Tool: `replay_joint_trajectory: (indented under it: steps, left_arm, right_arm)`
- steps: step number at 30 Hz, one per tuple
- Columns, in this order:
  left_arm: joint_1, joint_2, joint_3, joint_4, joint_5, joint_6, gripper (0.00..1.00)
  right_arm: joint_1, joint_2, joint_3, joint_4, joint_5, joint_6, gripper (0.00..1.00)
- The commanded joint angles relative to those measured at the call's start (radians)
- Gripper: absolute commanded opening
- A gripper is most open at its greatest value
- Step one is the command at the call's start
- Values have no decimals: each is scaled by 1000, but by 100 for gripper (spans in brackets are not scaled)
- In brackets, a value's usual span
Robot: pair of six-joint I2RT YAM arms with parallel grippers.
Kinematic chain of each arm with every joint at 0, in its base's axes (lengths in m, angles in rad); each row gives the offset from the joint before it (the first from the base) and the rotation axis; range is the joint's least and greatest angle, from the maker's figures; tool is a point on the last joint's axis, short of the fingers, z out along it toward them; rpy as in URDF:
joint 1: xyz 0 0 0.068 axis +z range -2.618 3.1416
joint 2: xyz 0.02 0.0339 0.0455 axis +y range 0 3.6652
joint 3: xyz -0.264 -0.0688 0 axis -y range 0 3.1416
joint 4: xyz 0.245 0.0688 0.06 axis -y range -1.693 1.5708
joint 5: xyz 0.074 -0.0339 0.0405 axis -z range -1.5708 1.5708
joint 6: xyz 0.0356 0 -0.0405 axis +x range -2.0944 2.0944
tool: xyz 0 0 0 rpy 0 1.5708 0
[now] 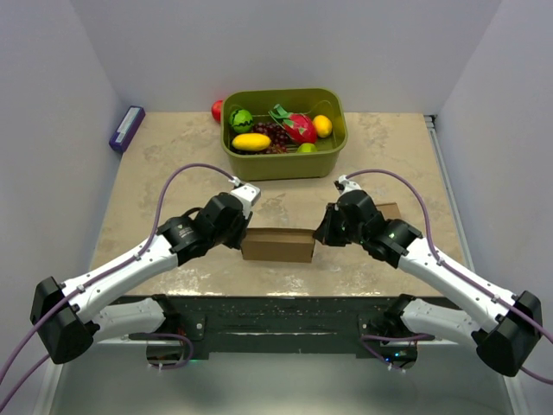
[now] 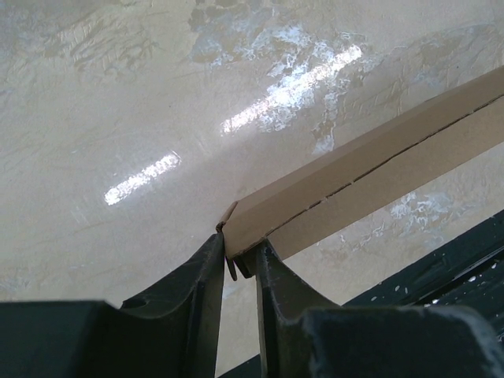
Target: Fold the paper box
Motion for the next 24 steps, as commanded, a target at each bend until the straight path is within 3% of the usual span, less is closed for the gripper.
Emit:
replay_joint_trajectory:
  steps: [1, 24]
  left_arm:
    - [-6, 24, -14, 17, 50, -1, 24]
    - [-10, 34, -10, 13, 52, 1, 23]
  right_arm:
    - [-18, -5, -28, 92, -69, 41, 0]
    - [-89, -46, -45, 88, -108, 32, 0]
